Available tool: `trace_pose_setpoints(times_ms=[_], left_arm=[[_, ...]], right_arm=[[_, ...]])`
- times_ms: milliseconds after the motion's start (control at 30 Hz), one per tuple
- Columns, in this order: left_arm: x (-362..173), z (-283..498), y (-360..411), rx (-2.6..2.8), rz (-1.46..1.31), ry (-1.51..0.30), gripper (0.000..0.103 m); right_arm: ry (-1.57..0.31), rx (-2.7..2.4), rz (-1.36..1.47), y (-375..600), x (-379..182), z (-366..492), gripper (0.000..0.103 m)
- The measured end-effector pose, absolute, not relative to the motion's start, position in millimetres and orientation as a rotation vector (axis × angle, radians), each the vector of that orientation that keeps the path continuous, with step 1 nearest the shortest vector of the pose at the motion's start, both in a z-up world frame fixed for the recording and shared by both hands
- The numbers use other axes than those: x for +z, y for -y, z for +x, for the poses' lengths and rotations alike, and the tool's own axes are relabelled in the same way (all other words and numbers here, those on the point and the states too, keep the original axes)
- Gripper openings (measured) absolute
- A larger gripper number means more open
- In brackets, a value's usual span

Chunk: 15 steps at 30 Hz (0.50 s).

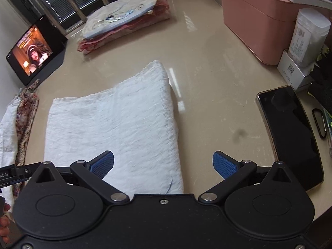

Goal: Fold clothes
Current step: 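Open both grippers and square the folded dress bundle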

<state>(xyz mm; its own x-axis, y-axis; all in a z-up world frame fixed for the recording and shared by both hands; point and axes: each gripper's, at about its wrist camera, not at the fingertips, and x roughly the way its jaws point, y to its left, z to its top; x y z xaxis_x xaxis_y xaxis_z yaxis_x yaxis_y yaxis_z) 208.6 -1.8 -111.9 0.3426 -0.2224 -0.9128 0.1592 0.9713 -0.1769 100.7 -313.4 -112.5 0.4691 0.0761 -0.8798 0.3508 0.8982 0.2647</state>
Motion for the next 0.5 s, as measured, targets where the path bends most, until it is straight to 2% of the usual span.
trace_pose_setpoints(times_ms=[300, 367, 500], left_arm=[[-133.0, 238.4, 4.9, -0.171, -0.096, -1.162, 0.100], [-138.0, 242.1, 6.7, -0.180, -0.099, -1.159, 0.094], [-145.5, 244.4, 12.6, -0.230, -0.060, -1.148, 0.089]], right_arm=[[-1.055, -0.140, 0.325, 303.5, -130.3, 118.1, 0.096], [-1.051, -0.135, 0.318, 302.5, -135.1, 121.9, 0.091], [-1.019, -0.135, 0.284, 299.5, -140.7, 126.9, 0.089]])
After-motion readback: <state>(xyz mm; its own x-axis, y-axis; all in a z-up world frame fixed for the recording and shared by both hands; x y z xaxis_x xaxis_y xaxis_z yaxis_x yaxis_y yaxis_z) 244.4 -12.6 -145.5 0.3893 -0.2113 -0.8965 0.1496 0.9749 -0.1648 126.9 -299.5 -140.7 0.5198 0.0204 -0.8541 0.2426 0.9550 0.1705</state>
